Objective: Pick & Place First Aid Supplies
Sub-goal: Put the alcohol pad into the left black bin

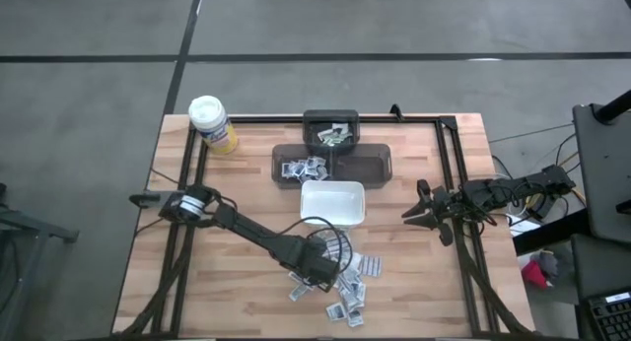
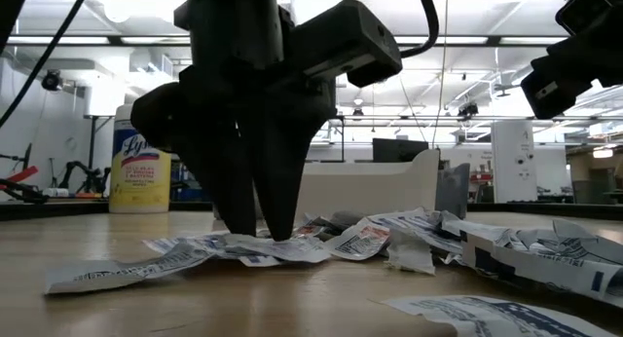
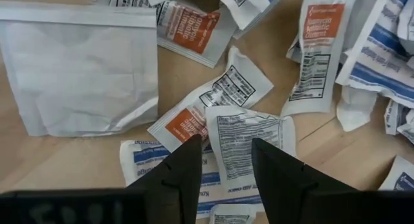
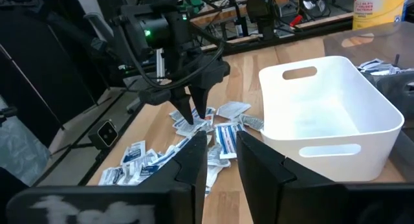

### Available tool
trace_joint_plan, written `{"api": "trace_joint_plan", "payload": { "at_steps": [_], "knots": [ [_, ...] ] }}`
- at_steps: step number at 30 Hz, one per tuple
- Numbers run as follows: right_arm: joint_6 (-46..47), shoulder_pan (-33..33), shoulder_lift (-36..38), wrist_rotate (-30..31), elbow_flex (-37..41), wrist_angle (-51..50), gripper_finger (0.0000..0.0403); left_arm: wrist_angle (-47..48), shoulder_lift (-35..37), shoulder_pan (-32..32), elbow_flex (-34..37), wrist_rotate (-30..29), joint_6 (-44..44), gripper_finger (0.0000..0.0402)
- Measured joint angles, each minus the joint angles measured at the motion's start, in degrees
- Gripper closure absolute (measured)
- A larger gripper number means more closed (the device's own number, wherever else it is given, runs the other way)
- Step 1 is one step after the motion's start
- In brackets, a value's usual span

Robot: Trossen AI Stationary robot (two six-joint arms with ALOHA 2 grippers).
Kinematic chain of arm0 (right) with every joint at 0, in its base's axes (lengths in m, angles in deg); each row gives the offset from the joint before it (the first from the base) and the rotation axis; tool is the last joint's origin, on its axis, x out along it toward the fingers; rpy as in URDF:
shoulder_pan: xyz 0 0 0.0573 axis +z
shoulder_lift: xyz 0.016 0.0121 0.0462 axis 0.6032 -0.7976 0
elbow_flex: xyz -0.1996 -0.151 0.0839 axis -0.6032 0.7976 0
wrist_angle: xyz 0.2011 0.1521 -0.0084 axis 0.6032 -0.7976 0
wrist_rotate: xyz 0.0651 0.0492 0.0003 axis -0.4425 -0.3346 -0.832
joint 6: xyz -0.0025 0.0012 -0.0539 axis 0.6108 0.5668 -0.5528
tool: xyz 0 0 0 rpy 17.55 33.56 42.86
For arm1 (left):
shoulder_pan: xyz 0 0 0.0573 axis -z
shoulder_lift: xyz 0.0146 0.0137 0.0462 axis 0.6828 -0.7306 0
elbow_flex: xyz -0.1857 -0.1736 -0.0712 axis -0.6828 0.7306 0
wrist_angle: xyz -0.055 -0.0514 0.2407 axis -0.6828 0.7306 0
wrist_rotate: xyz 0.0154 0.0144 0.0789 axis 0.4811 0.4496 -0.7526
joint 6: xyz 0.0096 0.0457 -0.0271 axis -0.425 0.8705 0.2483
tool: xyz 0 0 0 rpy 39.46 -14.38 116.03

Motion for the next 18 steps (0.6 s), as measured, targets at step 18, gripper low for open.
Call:
{"api": "trace_joint_plan", "payload": {
  "at_steps": [18],
  "knots": [
    [0.0, 0.0, 0.0, 0.0, 0.0, -0.3, 0.0336, -0.3, -0.1, 0.0, 1.1, 0.0, -2.5, 0.0266]
  ]
}}
